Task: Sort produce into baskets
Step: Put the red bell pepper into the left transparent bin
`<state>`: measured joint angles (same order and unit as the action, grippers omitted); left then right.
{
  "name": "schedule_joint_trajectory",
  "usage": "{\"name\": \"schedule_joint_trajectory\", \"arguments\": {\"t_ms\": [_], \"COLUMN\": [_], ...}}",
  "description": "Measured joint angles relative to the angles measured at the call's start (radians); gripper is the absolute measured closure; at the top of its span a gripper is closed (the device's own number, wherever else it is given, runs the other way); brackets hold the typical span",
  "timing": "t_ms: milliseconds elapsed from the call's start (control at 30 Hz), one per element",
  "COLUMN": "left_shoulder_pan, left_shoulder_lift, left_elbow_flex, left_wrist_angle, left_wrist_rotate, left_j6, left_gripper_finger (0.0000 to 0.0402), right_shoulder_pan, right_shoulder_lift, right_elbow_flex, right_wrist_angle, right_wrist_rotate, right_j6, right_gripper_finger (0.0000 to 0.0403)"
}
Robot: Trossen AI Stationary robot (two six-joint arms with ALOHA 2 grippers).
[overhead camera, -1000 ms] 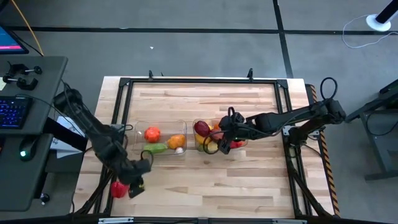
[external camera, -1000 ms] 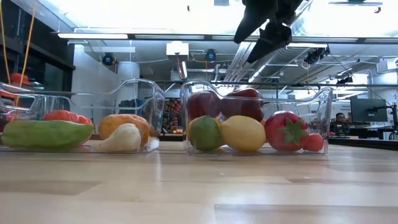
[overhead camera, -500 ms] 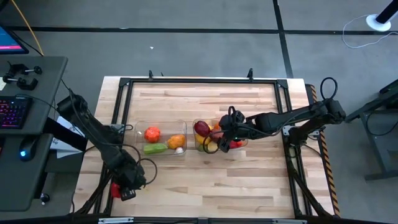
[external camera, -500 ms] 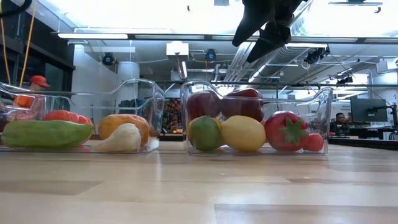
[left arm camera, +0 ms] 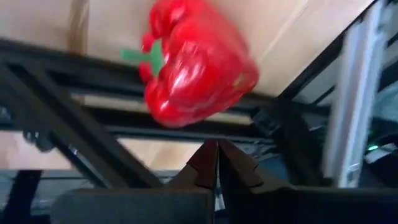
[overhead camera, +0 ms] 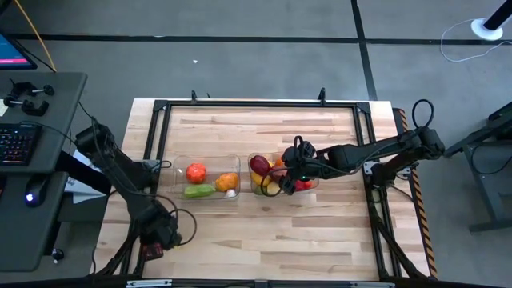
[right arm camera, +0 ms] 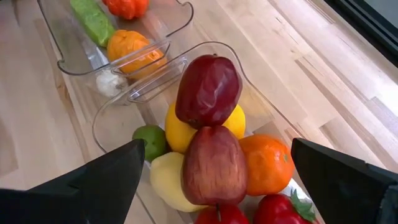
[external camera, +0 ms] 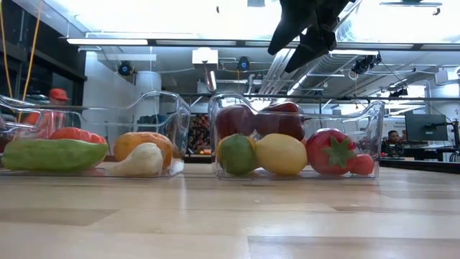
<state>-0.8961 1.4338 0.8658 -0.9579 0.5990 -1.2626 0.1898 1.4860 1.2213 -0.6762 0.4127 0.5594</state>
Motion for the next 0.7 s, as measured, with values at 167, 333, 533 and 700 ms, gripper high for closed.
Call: {"name": "schedule_joint_trajectory", "arguments": {"t_ms": [167,333,533,700], "left_shoulder_pan": [-0.033,-0.042,-0.041,0.021], "left_shoulder_lift": [0.010,0.063,0.144,0.161], "left_elbow_flex": [0.000,0.000,0.002,0.018], "left_wrist_angle": [-0.022,-0.001,0.068,0.096], "left_wrist_rotate": [0.002,0.001,0.007,-0.037], "left_j6": [0.001,0.018,0.042,0.071], "left_gripper_finger": [0.0401,0.0401,0.0401,0.0401], "right_shoulder_pan": [0.000,0.000,0.000,0.000], "right_shoulder_lift": [0.000,0.000,0.000,0.000], "right_elbow_flex": [0.000,0.000,0.000,0.000], "right_wrist_angle": [0.000,-0.001,-0.001,-0.001], "right_wrist_rotate": [0.000,0.000,-0.002,-0.009], "right_j6": [0.000,0.000,0.000,0.000], "right_gripper_finger": [0.0006,0.0006,0.0006,0.0006]}}
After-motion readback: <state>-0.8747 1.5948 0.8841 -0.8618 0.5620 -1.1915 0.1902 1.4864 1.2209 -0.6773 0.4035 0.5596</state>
